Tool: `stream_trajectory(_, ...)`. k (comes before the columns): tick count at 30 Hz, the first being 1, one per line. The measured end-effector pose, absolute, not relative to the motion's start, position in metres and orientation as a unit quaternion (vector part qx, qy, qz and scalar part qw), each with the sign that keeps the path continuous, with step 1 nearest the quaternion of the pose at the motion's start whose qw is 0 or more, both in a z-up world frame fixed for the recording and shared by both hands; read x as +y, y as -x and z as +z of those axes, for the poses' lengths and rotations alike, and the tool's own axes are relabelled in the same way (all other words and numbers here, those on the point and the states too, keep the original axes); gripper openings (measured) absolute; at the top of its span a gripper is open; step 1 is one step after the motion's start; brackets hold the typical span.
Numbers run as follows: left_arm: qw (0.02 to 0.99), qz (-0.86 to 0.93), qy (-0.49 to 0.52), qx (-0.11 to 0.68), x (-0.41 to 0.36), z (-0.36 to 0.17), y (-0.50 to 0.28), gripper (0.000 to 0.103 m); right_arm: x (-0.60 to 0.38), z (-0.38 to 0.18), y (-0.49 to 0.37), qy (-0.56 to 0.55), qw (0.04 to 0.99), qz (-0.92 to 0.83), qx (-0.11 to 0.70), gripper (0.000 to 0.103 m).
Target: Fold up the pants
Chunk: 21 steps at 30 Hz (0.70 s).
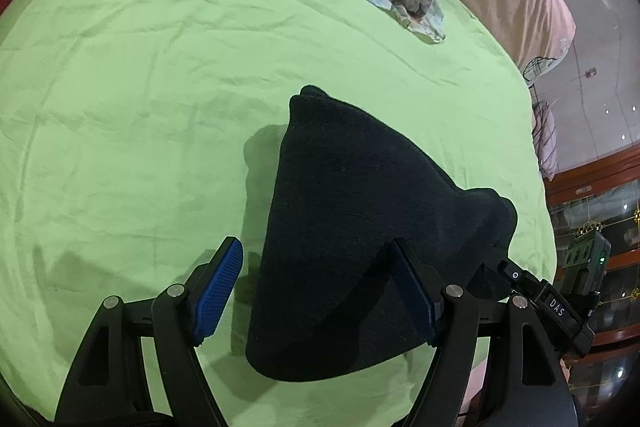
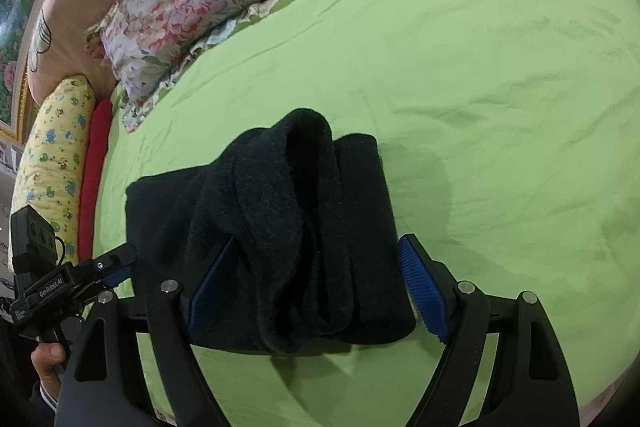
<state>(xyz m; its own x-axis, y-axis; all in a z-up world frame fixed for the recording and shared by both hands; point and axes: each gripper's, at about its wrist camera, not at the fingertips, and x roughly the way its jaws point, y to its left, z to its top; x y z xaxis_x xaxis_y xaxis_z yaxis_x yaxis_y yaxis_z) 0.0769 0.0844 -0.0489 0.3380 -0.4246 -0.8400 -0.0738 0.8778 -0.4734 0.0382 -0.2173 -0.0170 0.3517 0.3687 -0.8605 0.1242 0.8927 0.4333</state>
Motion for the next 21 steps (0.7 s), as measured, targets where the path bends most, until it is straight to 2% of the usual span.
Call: stream_trajectory(21,0.779,-0.105,0.223,0.577,0.06,-0.071,-0.094,0.078,-0.224,-0.038,-0.039,-0.24,0.771,0.106,0.58,0.08)
